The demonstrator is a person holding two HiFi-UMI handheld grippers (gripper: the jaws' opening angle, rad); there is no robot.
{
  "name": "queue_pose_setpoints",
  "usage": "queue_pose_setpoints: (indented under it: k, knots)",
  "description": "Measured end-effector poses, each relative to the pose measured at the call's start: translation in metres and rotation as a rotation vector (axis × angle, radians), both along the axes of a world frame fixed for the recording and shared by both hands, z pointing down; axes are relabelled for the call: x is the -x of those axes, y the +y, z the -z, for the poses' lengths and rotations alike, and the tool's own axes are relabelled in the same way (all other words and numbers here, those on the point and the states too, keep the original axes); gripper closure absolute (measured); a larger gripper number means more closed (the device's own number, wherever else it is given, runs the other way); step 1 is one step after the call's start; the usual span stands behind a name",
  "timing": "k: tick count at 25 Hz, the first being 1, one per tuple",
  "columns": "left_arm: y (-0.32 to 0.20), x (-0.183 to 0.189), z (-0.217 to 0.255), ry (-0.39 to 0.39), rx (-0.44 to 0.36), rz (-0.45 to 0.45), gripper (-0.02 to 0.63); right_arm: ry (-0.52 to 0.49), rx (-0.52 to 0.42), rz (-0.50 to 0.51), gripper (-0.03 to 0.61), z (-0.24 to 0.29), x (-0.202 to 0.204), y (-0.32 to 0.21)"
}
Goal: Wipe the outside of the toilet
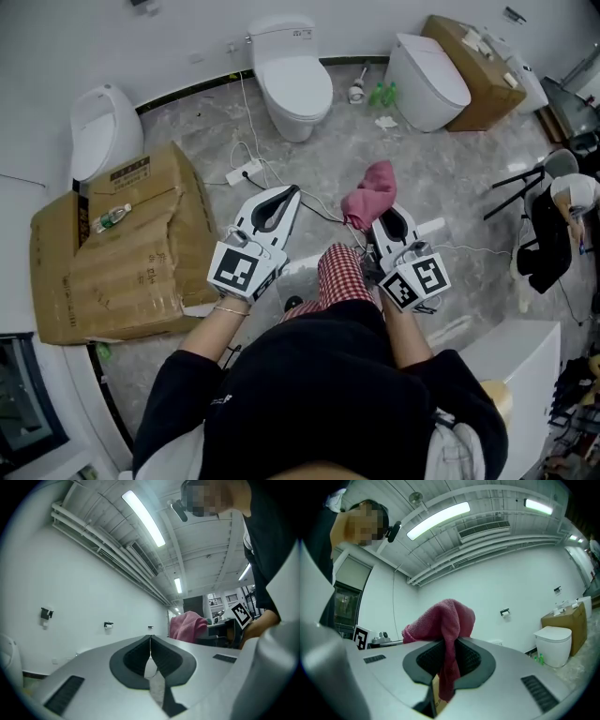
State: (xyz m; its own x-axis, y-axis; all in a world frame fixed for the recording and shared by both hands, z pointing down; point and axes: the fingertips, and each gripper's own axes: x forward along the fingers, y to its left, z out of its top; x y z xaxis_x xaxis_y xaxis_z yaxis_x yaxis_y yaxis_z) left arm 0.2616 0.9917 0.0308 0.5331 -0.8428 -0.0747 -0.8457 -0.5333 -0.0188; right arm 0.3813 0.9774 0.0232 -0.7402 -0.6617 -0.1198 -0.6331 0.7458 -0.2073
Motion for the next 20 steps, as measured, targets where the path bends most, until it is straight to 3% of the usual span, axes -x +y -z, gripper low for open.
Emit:
queue_pose_setpoints:
  k: [5,12,20]
  knots:
    - [-0.006,0.003,-0.002,0.035,-0.001,0.002,0.603,-0.006,-0.005,0.016,0.517,0.005,0.004,-0.007]
    - [-0.029,0.012,-0.005,0.020,-0.005,0.032,0.603,-0.022,-0.007,0.078,0.518,0.001,0.017,-0.030]
    - [-0.095,0.008,-0.001,-0.019,-0.004,0.065,0.603,-0.045,-0.014,0.108,0.517,-0.007,0.016,-0.101]
